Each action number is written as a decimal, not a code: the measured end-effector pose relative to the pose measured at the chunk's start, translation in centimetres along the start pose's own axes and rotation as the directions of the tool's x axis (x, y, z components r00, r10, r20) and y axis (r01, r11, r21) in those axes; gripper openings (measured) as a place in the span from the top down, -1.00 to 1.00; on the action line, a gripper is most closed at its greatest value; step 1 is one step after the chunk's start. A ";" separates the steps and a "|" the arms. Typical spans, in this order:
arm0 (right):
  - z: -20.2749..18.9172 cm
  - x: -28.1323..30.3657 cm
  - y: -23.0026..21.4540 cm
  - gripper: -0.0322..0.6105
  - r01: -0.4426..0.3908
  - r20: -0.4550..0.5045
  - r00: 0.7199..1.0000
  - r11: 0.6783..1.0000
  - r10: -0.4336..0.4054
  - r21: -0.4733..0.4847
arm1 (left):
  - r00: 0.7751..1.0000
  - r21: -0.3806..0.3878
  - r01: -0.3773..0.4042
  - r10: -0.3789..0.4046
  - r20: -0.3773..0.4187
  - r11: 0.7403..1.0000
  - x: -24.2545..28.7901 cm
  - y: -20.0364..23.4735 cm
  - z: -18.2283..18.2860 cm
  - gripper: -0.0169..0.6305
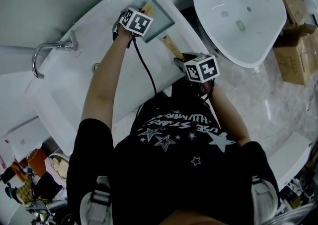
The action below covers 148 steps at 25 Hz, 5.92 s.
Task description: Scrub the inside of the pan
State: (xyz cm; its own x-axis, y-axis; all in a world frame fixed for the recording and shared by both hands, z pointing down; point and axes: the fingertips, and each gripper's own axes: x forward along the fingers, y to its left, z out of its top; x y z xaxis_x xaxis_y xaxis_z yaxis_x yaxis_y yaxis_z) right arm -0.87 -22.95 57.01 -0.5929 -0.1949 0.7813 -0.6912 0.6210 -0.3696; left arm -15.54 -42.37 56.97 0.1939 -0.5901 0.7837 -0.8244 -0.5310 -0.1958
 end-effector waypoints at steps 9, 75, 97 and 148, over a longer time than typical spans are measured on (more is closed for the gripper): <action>-0.1 -0.3 -0.2 0.49 0.000 0.012 1.000 1.000 0.000 0.009 | 0.975 0.027 0.218 -0.219 0.024 0.975 -1.8 -6.9 2.0 0.79; -0.4 -0.4 -0.2 0.49 -0.055 -0.010 0.998 0.997 0.056 0.057 | 0.996 -0.004 -0.072 0.072 -0.060 0.997 3.6 2.2 2.1 0.79; -0.4 -1.7 0.4 0.38 0.080 0.085 0.993 0.995 -0.085 0.062 | 0.989 -0.118 -0.026 0.042 0.140 0.993 -6.2 -0.1 0.6 0.79; -9.4 -16.6 4.9 0.88 0.027 0.308 0.951 0.996 -0.001 -0.080 | 0.956 -0.434 -0.007 0.133 0.260 0.901 -26.4 -22.1 -11.2 0.79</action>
State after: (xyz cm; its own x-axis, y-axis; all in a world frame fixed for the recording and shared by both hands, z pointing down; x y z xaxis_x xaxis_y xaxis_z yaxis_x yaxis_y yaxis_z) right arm 9.49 -9.54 46.99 -0.6904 -0.4202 0.5889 -0.6720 0.6740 -0.3068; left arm -8.38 -8.27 47.19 0.2145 -0.7930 0.5703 -0.9748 -0.2103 0.0742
